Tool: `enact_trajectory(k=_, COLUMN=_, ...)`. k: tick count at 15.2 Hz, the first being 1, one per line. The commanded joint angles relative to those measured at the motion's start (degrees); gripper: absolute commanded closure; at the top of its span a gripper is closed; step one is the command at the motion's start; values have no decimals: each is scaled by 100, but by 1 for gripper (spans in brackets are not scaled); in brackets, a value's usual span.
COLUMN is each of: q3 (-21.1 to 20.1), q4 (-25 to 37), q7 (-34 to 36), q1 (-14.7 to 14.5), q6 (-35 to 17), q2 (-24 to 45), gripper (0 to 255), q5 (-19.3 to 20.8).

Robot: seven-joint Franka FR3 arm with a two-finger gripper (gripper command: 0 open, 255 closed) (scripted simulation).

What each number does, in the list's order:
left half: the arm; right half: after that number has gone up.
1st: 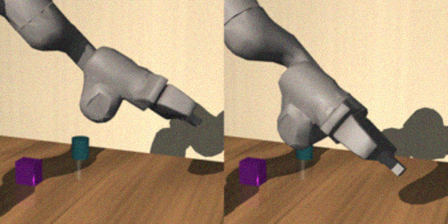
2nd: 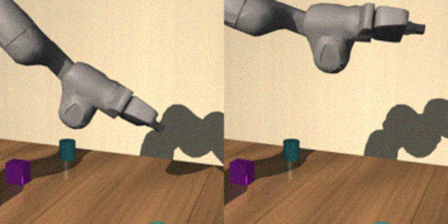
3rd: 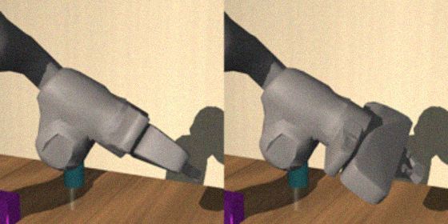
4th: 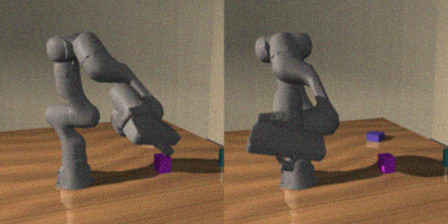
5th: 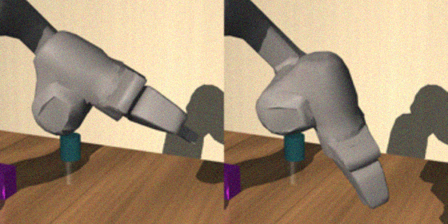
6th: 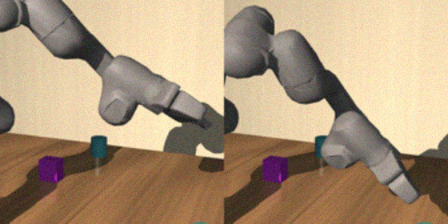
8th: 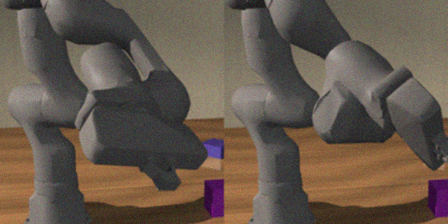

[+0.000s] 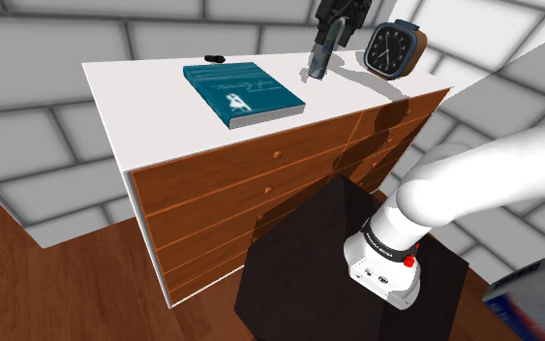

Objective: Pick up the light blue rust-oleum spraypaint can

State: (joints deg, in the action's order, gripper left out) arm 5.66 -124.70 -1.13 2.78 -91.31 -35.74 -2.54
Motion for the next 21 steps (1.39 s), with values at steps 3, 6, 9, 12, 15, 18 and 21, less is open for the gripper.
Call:
enact_trajectory(k=3, q3=428, q4=554, q7=-534, q1=72, q6=-53, q2=645, gripper=0, q5=115)
enact_trajectory(k=6, q3=741, q4=1022, q7=-939, q1=117, q6=-55, q2=1147, gripper=0, q5=133)
enact_trajectory(k=9, q3=1047, q4=1560, q7=-1354, q1=161, q6=-22, q2=1693, gripper=0, q5=86)
enact_trajectory(k=12, q3=1345, q4=2175, q7=-1782, q1=220, q6=56, q2=2291, gripper=0, q5=-33)
enact_trajectory(k=15, q3=1626, q4=2883, q7=-2221, q1=318, q6=193, q2=2951, gripper=0, q5=-235)
enact_trajectory(k=18, q3=1874, q4=3710, q7=-2662, q1=487, q6=408, q2=3686, gripper=0, q5=-525)
enact_trajectory(k=21, q3=2068, q4=4704, q7=-3079, q1=769, q6=728, q2=4513, gripper=0, q5=-902)
